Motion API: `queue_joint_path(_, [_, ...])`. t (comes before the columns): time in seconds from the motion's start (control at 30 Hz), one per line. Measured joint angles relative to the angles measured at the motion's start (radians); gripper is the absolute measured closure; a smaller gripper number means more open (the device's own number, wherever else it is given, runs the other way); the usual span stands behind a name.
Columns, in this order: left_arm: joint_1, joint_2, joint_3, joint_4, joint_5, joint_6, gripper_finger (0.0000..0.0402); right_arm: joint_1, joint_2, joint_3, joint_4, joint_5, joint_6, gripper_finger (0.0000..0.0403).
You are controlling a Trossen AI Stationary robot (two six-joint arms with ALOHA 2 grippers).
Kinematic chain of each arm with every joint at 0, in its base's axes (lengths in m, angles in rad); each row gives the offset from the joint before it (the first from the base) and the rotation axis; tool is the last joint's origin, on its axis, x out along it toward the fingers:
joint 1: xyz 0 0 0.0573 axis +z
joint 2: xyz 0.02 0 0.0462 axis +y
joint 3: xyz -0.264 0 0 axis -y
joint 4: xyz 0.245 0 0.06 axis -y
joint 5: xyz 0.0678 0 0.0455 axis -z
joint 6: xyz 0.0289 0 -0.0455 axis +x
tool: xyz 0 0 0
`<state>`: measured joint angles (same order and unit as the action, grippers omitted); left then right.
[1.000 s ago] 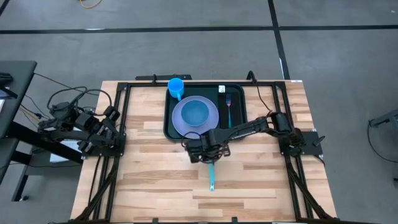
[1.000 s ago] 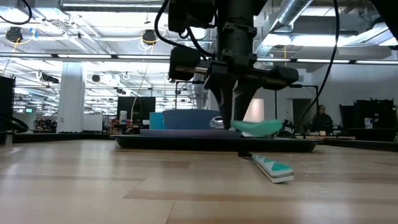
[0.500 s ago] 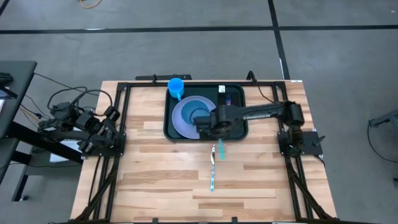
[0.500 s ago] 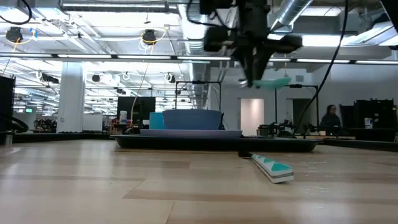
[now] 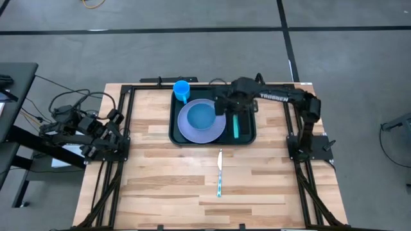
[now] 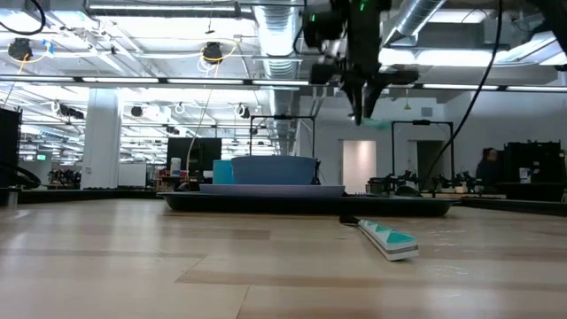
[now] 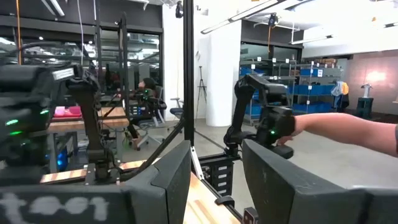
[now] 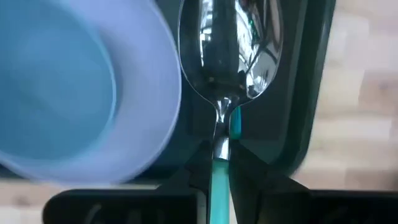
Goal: Set up tray
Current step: Put the blue spoon on the black napkin to the left of the blue fork
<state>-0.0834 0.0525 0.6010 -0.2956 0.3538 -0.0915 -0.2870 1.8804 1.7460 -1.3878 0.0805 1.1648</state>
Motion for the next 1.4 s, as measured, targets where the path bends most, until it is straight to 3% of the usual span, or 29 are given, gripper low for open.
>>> queue_joint_path(0.27, [0.0, 0.0, 0.0, -0.025, 0.001, 0.026, 0.0269, -0.159, 0.058, -0.004, 0.045, 0.0, -0.158, 0.0374])
queue_joint_path(0.67, [0.0, 0.0, 0.0, -0.078, -0.001, 0.088, 0.0269, -0.274, 0.19, -0.007, 0.138, -0.032, -0.309, 0.0375])
queue_joint_path(1.1, [0.0, 0.0, 0.0, -0.124, -0.089, 0.1, 0.0269, -0.253, 0.276, -0.004, 0.203, -0.083, -0.349, 0.0376])
queue_joint_path(1.4, [0.0, 0.0, 0.0, -0.13, -0.098, 0.1, 0.0269, -0.23, 0.283, -0.013, 0.207, -0.106, -0.315, 0.0374])
